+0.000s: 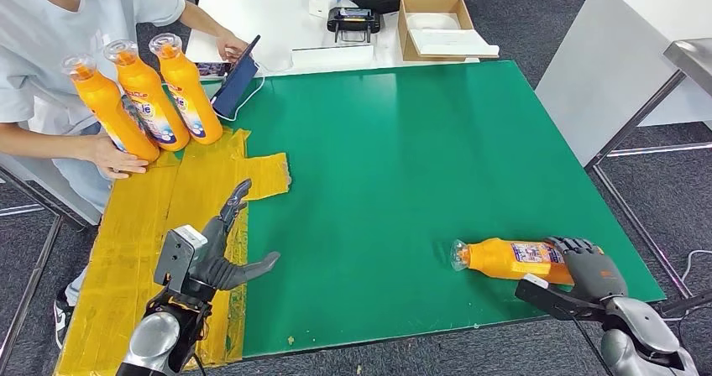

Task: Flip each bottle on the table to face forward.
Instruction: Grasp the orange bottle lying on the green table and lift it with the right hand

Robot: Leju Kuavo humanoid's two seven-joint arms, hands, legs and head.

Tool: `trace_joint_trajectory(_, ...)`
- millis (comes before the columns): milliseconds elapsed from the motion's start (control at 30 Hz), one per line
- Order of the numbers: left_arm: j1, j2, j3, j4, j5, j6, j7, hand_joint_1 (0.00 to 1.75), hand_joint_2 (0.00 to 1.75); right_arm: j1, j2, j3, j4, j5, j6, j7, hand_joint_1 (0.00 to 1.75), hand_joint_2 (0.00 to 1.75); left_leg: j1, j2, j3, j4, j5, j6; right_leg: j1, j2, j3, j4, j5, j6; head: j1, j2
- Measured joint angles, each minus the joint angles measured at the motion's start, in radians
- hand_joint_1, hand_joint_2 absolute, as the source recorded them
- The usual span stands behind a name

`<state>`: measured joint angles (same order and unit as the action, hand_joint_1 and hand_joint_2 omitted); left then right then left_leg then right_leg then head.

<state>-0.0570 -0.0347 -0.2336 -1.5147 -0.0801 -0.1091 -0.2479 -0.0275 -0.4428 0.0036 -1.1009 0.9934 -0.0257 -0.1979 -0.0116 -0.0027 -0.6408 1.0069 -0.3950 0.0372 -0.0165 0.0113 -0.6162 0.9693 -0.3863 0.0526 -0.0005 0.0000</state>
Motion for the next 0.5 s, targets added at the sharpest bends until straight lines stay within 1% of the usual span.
trace_joint_trajectory(100, -0.002, 0.0, 0.0, 0.004, 0.003, -0.001, 0.0, 0.0, 1.75, 0.0, -0.019, 0.019, 0.0, -0.015, 0.023, 0.009, 1.75, 1.75, 0.0, 0.0, 0.0, 0.0, 0.0, 0.0, 0.0, 0.0, 0.004, 0.0, 0.001, 0.001, 0.0, 0.0)
trace_joint_trajectory(200, -0.004, 0.0, 0.0, 0.006, 0.006, -0.001, 0.0, 0.0, 1.75, -0.002, -0.032, 0.034, 0.0, -0.019, 0.028, 0.014, 1.75, 1.75, 0.0, -0.001, 0.0, 0.0, 0.0, 0.0, 0.0, 0.0, 0.004, 0.0, 0.0, 0.001, 0.0, 0.0)
trace_joint_trajectory(267, -0.006, 0.0, -0.001, 0.009, 0.006, -0.001, 0.0, 0.0, 1.75, -0.003, -0.035, 0.041, 0.0, -0.024, 0.005, 0.009, 1.75, 1.75, 0.0, -0.001, 0.0, 0.0, 0.0, 0.001, 0.0, 0.0, 0.004, 0.0, 0.0, 0.001, 0.0, 0.0)
trace_joint_trajectory(300, -0.007, 0.0, -0.001, 0.01, 0.006, -0.001, 0.0, 0.0, 1.75, -0.003, -0.031, 0.044, -0.001, -0.035, -0.025, 0.0, 1.75, 1.75, 0.0, -0.001, 0.0, 0.0, 0.0, 0.001, 0.0, 0.0, 0.005, 0.0, 0.0, 0.001, 0.0, 0.0)
trace_joint_trajectory(367, -0.007, 0.001, -0.001, 0.011, 0.006, -0.001, 0.0, 0.0, 1.75, 0.002, -0.007, 0.043, -0.011, -0.072, -0.102, -0.029, 1.75, 1.75, 0.0, -0.001, -0.001, 0.0, 0.0, 0.0, 0.0, 0.0, 0.004, 0.0, 0.0, 0.001, 0.0, 0.0)
trace_joint_trajectory(400, -0.008, 0.001, -0.001, 0.011, 0.006, -0.001, 0.001, 0.0, 1.75, 0.006, 0.015, 0.04, -0.023, -0.102, -0.131, -0.047, 1.75, 1.75, 0.0, 0.0, -0.002, 0.0, -0.001, 0.0, 0.0, 0.0, 0.004, 0.0, 0.0, 0.001, 0.0, 0.0)
trace_joint_trajectory(500, -0.015, 0.002, -0.011, 0.011, 0.001, -0.002, 0.005, 0.0, 1.75, 0.021, 0.092, 0.024, -0.086, -0.225, -0.167, -0.099, 1.75, 1.75, 0.0, 0.002, -0.003, 0.0, 0.0, -0.001, 0.0, 0.001, 0.001, 0.001, 0.001, 0.0, -0.001, 0.0)
